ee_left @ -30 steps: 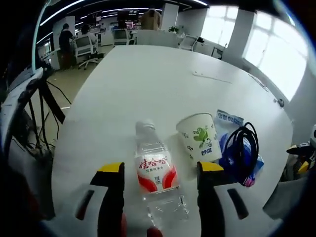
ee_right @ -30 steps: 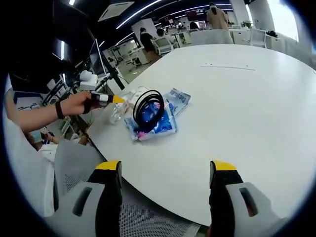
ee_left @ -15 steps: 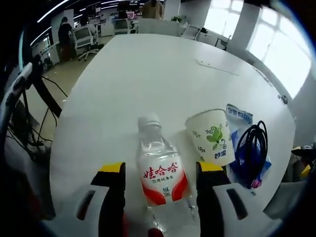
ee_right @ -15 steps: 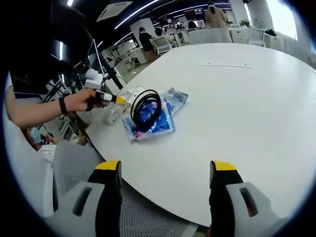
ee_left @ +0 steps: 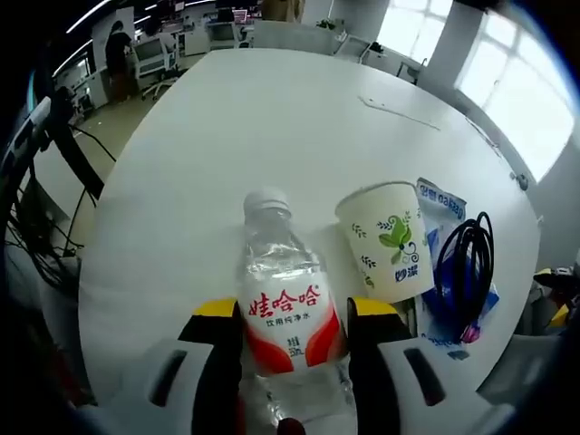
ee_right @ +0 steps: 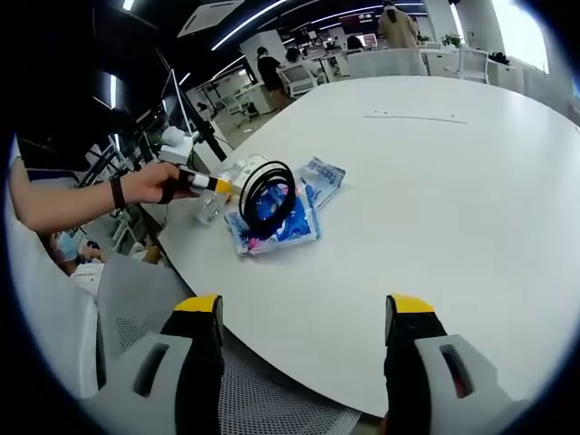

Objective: Arrange the tabletop items into an orderly group along one side of the table until the central work area is clear of visible clutter.

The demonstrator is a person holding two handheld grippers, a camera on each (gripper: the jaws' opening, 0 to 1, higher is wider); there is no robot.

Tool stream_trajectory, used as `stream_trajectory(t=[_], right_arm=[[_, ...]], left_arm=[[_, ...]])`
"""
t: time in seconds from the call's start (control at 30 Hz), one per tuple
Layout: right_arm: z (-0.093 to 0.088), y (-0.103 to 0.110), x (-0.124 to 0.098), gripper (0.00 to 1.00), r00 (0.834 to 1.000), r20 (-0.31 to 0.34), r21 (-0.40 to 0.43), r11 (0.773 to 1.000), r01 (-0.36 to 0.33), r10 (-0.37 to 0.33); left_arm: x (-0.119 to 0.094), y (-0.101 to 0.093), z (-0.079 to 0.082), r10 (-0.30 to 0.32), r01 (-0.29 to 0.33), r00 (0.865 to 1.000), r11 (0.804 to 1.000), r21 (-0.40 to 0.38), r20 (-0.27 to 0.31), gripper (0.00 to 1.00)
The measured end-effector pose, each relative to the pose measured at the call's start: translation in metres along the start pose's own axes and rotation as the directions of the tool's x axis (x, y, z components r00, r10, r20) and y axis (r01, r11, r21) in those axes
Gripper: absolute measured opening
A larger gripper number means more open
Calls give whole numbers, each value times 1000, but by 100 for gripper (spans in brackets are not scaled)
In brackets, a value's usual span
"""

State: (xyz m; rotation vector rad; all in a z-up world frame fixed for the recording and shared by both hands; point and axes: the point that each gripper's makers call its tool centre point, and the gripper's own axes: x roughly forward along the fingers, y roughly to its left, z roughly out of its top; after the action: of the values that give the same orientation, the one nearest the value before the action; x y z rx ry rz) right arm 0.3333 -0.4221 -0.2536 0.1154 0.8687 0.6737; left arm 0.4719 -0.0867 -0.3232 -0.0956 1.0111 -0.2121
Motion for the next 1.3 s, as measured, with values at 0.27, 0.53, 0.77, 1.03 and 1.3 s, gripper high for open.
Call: stream_trajectory(t=[0.27, 0.53, 0.77, 1.03, 1.3], right_arm=[[11, -2, 2, 72, 1000, 23, 25, 1000, -2, 1], [15, 2, 3, 72, 1000, 21, 6, 1000, -5, 5], [15, 6, 2, 72, 1000, 28, 2, 1000, -5, 5], [14, 8, 2, 72, 999, 36, 6, 1000, -5, 5], [15, 8, -1, 72, 999, 49, 5, 1000, -1, 0]], left_arm=[[-3, 1, 2, -1, 1, 1000, 1000, -14, 19, 39], [-11, 4, -1, -5, 6, 999, 1000, -25, 53, 38], [-17, 8, -7, 0, 1, 998, 1000, -24, 69, 38], [-24, 9, -4, 7, -4, 995, 1000, -23, 98, 37], [-31, 5, 0, 8, -5, 992, 1000, -17, 126, 37]])
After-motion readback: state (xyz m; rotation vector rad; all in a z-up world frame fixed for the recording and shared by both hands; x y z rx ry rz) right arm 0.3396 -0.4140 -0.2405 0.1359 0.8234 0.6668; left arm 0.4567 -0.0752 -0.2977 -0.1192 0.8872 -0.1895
